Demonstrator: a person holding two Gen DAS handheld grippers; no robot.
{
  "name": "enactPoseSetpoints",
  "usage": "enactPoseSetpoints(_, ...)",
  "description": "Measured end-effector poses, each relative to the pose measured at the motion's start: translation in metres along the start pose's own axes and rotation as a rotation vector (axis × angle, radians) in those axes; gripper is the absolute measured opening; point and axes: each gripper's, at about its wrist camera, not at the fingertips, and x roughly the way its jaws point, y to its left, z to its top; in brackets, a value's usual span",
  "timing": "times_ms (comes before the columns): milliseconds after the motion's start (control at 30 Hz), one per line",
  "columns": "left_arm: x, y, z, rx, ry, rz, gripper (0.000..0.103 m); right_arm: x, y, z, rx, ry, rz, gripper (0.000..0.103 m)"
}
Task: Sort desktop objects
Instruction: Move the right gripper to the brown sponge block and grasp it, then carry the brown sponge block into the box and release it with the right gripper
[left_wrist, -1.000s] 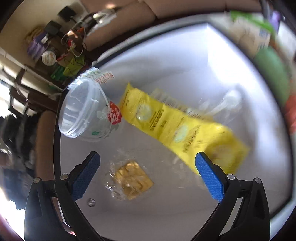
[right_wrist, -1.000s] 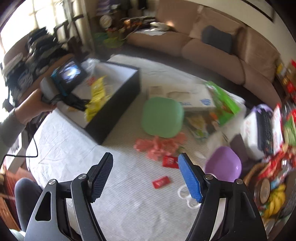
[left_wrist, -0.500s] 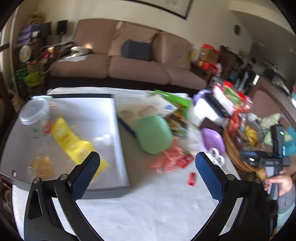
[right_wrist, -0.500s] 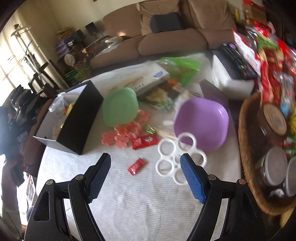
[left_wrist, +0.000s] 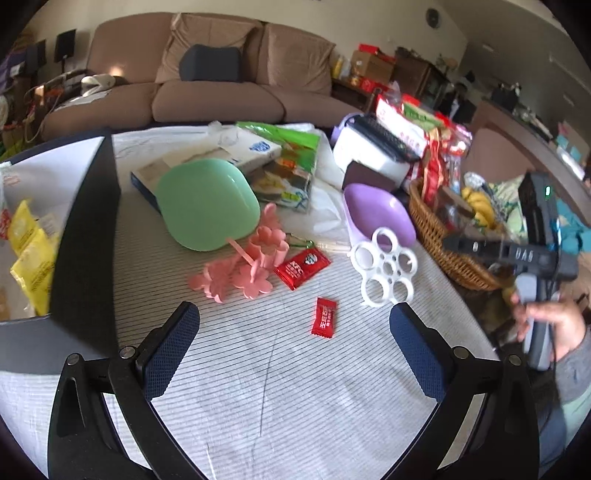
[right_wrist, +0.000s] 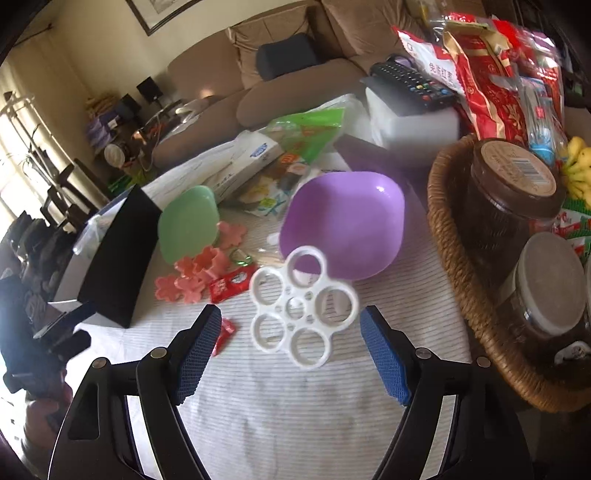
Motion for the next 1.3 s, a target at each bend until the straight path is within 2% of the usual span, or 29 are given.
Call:
enactPoseSetpoints(100,0.014,0.003,0.009,-0.007,0.014,-0.023,0.103,0.007,0.001,0.025,-0.071,-0.005,-0.050,0.078)
enactPoseSetpoints(167,0.023,0.005,0.019,-0.007,0.008,-0.033,0.103,0.016,0.002,0.048,-0.124,-0.005,-0.114,0.073)
enactPoseSetpoints(233,0.030,0.006,0.027,-0.004,0.005,-0.041,0.103,0.027,0.003,0.075,-0.164,-0.002,-0.151,0.061)
enactPoseSetpoints(333,0.039,0.011,0.037,-0.017,-0.002,-0.063,0.103,0.052,0.001,0.113,-0.218,0.029,-0.232,0.057)
enactPoseSetpoints(367,0.041,0.013,0.039,-0.020,0.000,-0.059,0.103,0.062,-0.001,0.124,-0.232,0.044,-0.252,0.056)
enactPoseSetpoints(433,0.046,0.017,0.039,-0.014,0.014,-0.030,0.103,0.083,-0.003,0.141,-0.273,0.079,-0.315,0.046)
enactPoseSetpoints(533,0.059,0.025,0.032,-0.009,0.058,0.017,0.103,0.110,-0.002,0.154,-0.335,0.127,-0.378,0.044)
enactPoseSetpoints(633,0.067,0.032,0.027,-0.039,0.086,0.022,0.103,0.132,-0.002,0.161,-0.360,0.179,-0.398,0.042)
enactPoseSetpoints(833,0.067,0.029,0.026,-0.057,0.097,-0.021,0.103,0.164,-0.007,0.164,-0.376,0.269,-0.434,0.042)
enactPoseSetpoints(967,0.067,0.028,0.026,-0.066,0.102,-0.029,0.103,0.176,-0.018,0.163,-0.350,0.324,-0.434,0.035)
enactPoseSetpoints(1100,0.059,0.028,0.030,-0.076,0.077,-0.035,0.103,0.158,-0.022,0.168,-0.305,0.268,-0.405,0.030)
enactPoseSetpoints(1300,0.024,0.030,0.044,-0.097,-0.033,-0.073,0.103,0.083,0.000,0.173,-0.271,0.102,-0.309,0.027)
